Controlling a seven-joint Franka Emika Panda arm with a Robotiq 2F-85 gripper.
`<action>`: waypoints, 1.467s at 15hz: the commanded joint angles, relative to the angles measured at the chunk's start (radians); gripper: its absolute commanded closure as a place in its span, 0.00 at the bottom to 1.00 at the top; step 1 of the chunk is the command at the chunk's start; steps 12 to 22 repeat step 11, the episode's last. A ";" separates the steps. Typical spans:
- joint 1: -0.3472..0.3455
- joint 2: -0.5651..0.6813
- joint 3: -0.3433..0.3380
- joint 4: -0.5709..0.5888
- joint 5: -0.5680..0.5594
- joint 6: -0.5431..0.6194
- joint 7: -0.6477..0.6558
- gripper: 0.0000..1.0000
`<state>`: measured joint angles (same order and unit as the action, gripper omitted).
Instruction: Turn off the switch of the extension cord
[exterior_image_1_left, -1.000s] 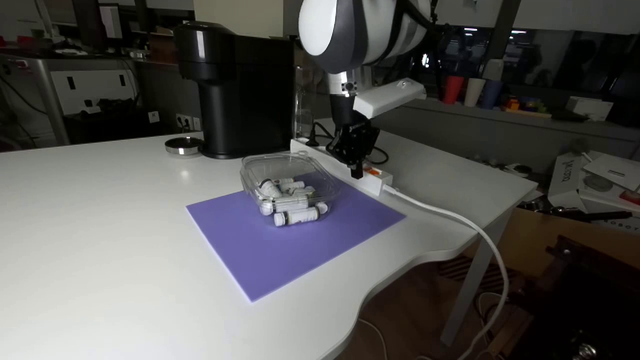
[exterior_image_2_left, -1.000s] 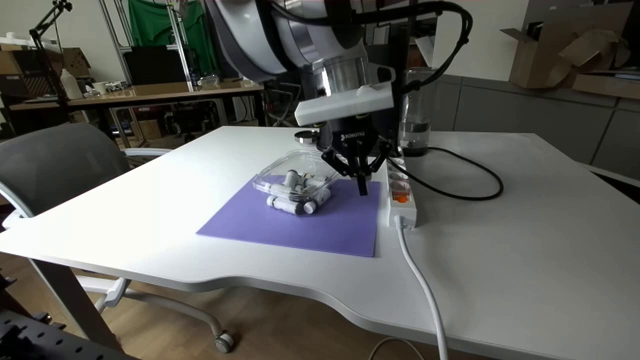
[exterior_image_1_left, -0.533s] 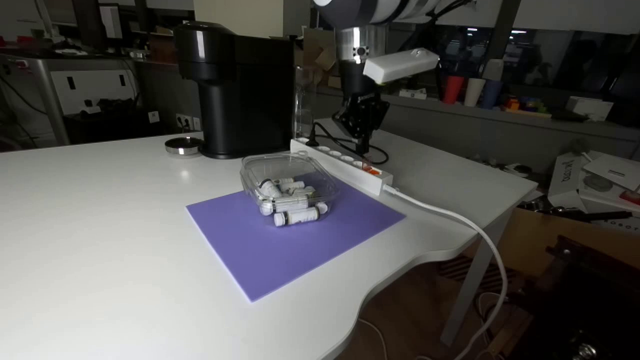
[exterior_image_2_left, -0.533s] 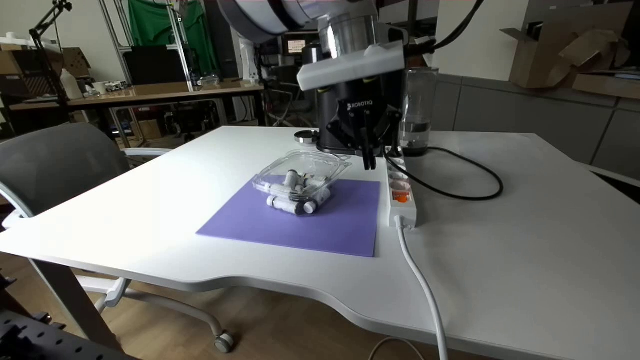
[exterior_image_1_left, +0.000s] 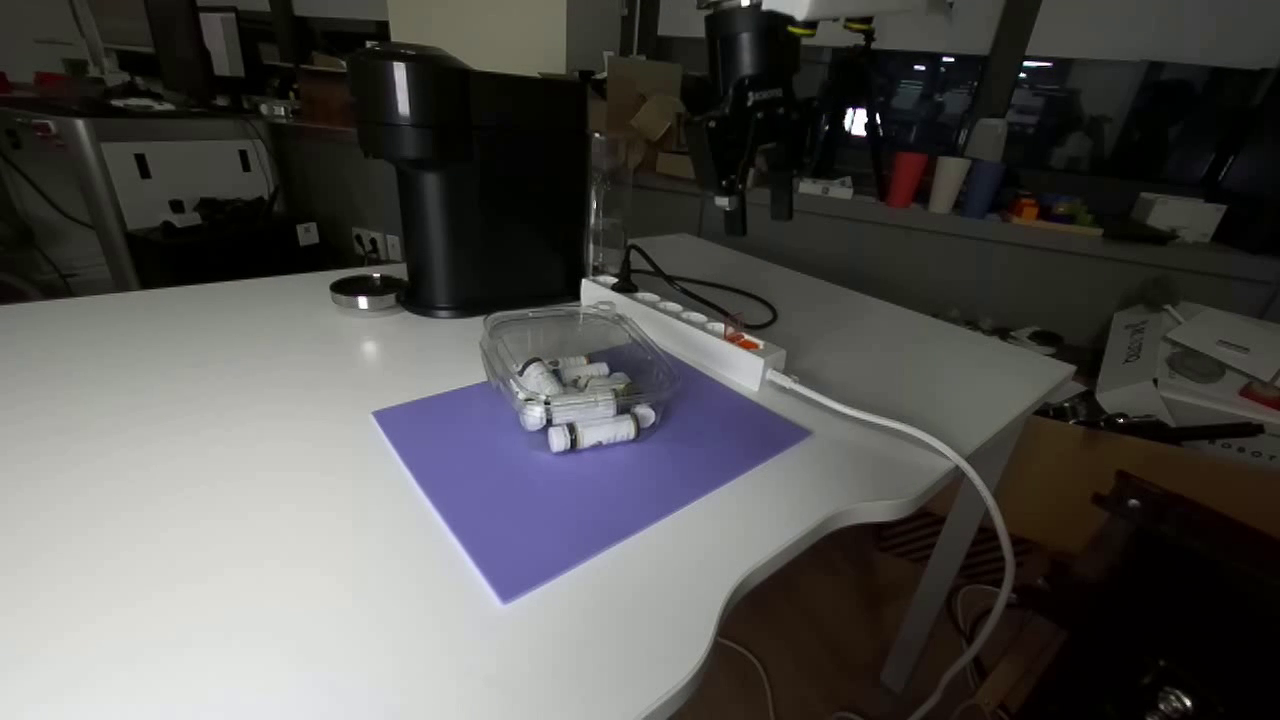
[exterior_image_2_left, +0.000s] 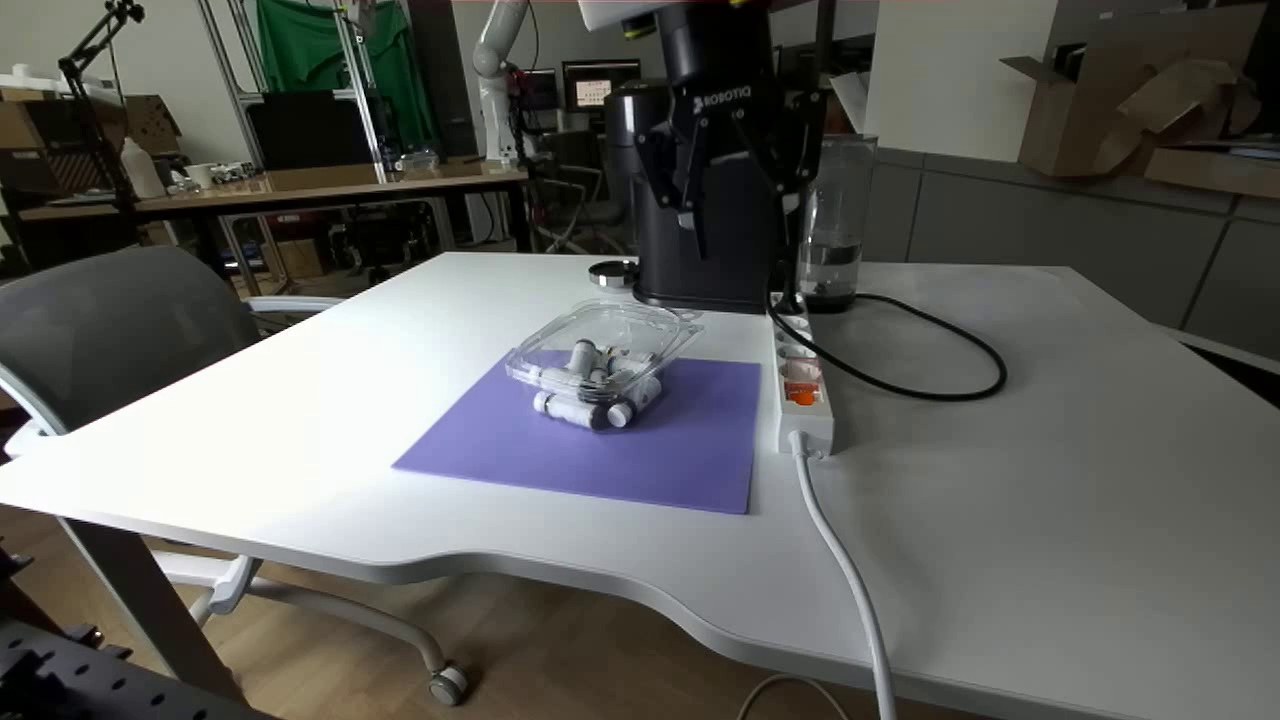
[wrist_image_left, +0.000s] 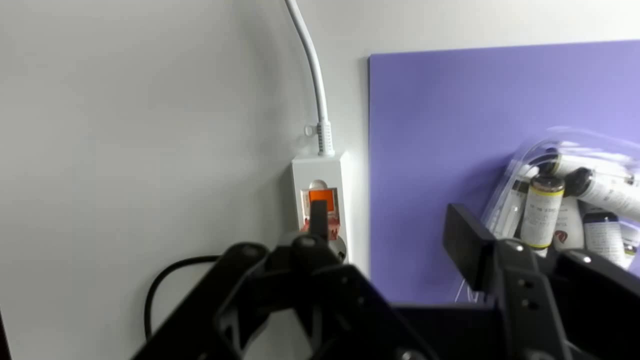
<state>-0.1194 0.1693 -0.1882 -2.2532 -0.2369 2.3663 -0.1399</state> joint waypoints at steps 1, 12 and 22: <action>-0.022 -0.095 0.004 -0.016 -0.020 -0.112 -0.060 0.07; -0.072 -0.123 -0.011 -0.040 -0.095 0.059 -0.110 0.00; -0.072 -0.123 -0.011 -0.040 -0.095 0.059 -0.110 0.00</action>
